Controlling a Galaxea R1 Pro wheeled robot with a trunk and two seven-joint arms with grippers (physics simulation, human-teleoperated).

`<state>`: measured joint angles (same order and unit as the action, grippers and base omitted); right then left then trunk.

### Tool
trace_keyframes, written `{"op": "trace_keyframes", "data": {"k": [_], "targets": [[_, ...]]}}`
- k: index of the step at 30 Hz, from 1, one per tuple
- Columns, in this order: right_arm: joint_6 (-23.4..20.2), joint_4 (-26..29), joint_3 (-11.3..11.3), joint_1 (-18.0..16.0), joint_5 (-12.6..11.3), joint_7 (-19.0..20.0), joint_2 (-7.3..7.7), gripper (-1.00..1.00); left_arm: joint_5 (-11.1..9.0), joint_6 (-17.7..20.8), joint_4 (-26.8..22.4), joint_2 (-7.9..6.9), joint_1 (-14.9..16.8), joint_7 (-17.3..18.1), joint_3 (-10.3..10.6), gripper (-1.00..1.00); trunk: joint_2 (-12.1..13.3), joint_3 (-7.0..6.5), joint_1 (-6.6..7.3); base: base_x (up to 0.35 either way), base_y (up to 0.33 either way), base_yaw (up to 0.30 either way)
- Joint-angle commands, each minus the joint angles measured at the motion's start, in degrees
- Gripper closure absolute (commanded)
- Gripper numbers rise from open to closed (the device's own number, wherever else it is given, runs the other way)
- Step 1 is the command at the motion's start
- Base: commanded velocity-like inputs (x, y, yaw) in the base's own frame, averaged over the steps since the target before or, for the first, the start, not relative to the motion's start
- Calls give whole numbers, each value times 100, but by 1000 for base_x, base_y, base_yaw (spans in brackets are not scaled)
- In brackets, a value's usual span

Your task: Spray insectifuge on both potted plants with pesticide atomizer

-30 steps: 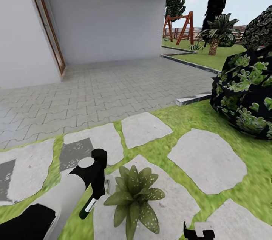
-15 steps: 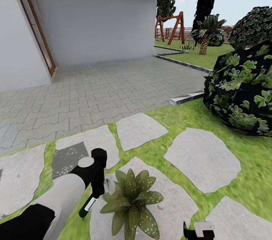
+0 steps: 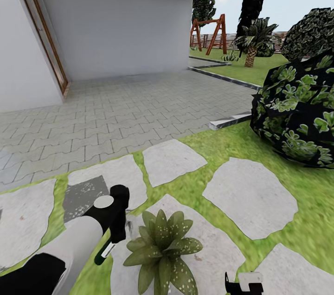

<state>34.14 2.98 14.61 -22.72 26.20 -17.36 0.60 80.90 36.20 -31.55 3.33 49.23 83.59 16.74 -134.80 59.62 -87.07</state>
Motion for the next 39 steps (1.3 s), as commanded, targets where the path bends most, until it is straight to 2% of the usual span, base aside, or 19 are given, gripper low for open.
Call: {"op": "trace_keyframes", "data": {"k": [1, 5, 8, 10, 14, 16, 17, 19, 21, 27, 35, 39], "targets": [[16, -8, 33, -4, 61, -31, -2, -100, 20, 62, -40, 28, 0, 55, 5, 100, -2, 5, 1, 0, 0, 0], [17, -8, 33, -4, 61, -31, -6, -100, 14, 73, -239, 191, 42, 81, 20, 100, -2, 5, 1, 0, 0, 0], [20, -8, 33, -4, 61, -31, -3, -100, 21, 80, -490, 197, 66, 95, 22, 100, -2, 5, 1, 0, 0, 0], [20, -8, 33, -4, 61, -31, -6, -100, 22, 80, -521, 148, 68, 95, 13, 100, -2, 5, 1, 0, 0, 0], [15, -8, 33, -4, 61, -31, -7, -100, 22, 74, -527, 15, 64, 82, -319, 100, -2, 5, 1, 0, 0, 0], [16, -8, 33, -4, 61, -31, -6, -100, 28, 72, -531, 48, 71, 75, -430, 100, -2, 5, 1, 0, 0, 0], [15, -8, 33, -4, 61, -31, -4, -100, 25, 72, -535, 110, 87, 72, -451, 100, -2, 5, 1, 0, 0, 0], [16, -8, 33, -4, 61, -31, -7, -100, 23, 72, -536, 208, 122, 77, -459, 100, -2, 5, 1, 0, 0, 0], [17, -8, 33, -4, 61, -31, -4, -100, 16, 77, -539, 239, 211, 91, -461, 100, -2, 5, 1, 0, 0, 0], [15, -8, 33, -4, 62, -31, -7, -100, 22, 80, -747, 227, 242, 96, -462, 100, -2, 5, 1, 0, 0, 0], [14, -9, 33, -4, 74, -31, -7, -100, 11, 64, -716, 227, 115, 45, -480, 100, -2, 5, 1, 0, 0, 0], [16, -9, 33, -4, 78, -31, -7, -100, -4, 63, -719, 373, 112, 44, -471, 100, -2, 5, 1, 0, 0, 0]]}}
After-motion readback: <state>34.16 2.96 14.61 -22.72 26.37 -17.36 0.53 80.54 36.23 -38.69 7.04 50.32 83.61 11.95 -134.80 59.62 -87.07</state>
